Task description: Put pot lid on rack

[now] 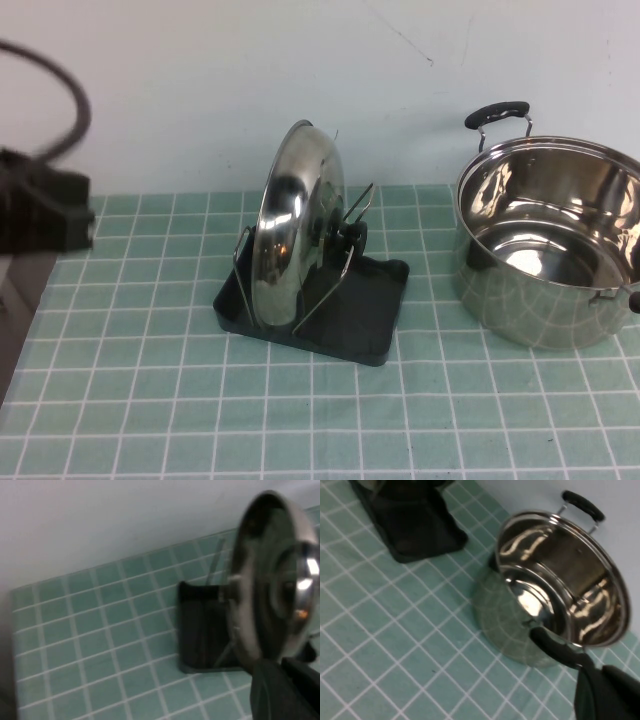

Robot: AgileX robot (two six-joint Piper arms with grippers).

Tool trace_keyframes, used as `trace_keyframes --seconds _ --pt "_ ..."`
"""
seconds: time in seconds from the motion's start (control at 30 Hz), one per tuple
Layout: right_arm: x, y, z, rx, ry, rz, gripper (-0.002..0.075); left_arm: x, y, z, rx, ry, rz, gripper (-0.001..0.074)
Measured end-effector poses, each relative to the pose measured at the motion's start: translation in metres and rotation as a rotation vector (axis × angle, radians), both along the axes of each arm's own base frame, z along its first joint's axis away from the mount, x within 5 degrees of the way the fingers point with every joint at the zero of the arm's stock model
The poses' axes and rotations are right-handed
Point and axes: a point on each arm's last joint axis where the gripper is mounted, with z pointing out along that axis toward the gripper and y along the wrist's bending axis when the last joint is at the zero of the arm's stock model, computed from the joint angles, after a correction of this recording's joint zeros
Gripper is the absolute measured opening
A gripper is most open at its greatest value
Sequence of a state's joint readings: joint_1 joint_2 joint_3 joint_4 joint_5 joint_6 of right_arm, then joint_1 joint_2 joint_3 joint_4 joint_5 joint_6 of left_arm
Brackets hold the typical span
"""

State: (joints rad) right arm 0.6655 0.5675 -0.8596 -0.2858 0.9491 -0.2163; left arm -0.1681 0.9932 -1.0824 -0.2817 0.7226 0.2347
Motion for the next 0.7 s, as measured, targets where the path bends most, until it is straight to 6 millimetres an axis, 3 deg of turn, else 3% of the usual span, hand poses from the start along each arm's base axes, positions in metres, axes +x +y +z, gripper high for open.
trace_keyframes --seconds 0.23,0.4,0.53,0.7 --pt "-0.014 -0.001 -0.056 0.045 0.031 0.073 -0.0001 -0.057 -0.013 -0.041 -0.161 -0.051 -0.212 -0.0002" --pt "-0.024 -0.005 -0.086 0.071 0.040 0.090 -0.0001 -0.086 -0.014 -0.077 -0.213 -0.087 -0.268 -0.0002" --pt "-0.026 -0.006 -0.103 0.061 0.061 0.091 -0.0001 -0.098 -0.011 -0.098 -0.246 -0.115 -0.244 -0.0002" --pt "-0.025 -0.005 -0.110 0.056 0.071 0.093 -0.0001 -0.097 -0.007 -0.109 -0.246 -0.136 -0.191 -0.0002"
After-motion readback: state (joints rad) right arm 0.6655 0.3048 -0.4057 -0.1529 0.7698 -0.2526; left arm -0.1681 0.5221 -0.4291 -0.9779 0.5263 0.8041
